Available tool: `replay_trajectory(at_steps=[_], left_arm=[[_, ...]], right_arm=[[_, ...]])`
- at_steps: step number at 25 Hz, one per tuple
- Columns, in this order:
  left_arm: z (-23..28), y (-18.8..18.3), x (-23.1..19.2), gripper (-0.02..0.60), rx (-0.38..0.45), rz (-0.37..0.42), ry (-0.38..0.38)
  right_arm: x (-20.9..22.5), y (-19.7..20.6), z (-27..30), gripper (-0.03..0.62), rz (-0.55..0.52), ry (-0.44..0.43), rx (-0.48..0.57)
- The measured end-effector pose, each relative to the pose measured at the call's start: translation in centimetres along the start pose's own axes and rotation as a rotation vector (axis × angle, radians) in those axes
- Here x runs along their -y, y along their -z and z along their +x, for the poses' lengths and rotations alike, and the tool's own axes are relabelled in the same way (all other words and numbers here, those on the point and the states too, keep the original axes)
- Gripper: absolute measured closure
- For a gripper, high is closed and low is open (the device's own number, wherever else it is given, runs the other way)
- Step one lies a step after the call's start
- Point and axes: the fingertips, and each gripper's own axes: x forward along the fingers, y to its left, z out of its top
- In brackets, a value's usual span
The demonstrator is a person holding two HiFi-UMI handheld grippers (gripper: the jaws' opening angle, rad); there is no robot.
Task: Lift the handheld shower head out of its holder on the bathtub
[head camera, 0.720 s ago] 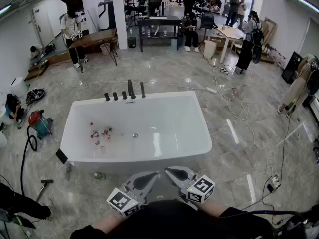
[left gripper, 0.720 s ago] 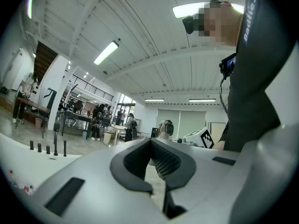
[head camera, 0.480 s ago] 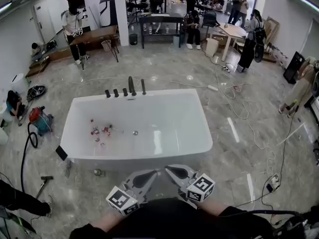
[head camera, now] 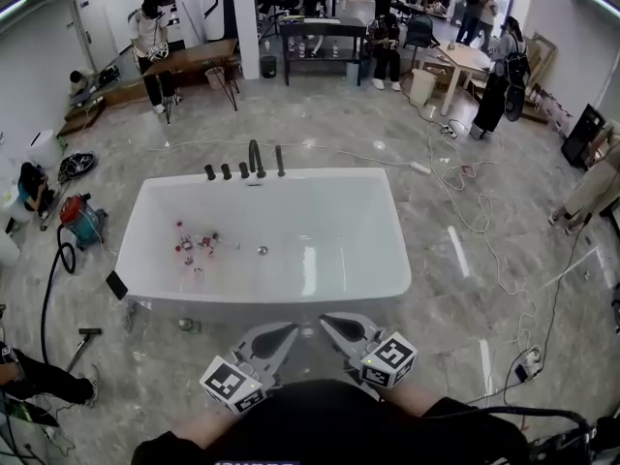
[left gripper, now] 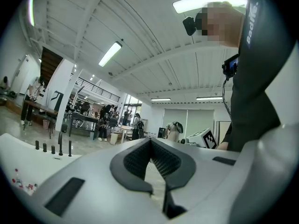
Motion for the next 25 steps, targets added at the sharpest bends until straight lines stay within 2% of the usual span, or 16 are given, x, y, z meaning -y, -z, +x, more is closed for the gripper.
replay_trajectory(at_steps=[7,12,18,25], left_arm=[[2.0,0.9,0.0,0.577,0.003,0.013,-0.056],[4.2,0.2,-2.1,0.577,0.015,0.016,-0.07],[6.0,-0.4,-7.9,0.577,0.03,-0.003,-0.061],[8.1,-1.9,-18.2,0.577,0.026,-0.012,0.004]], right_arm=[[3.1,0.6,-1.1,0.592,0.02,-0.018,-0.011],[6.0,-0.6,0.0,0.592,0.015,-0.014,-0.014],[10.2,-1.4,4.4,0.592,0.006,0.022,-0.037],[15.6,-2.8,13.0,0.592,-0.022,0.088,-0.061]])
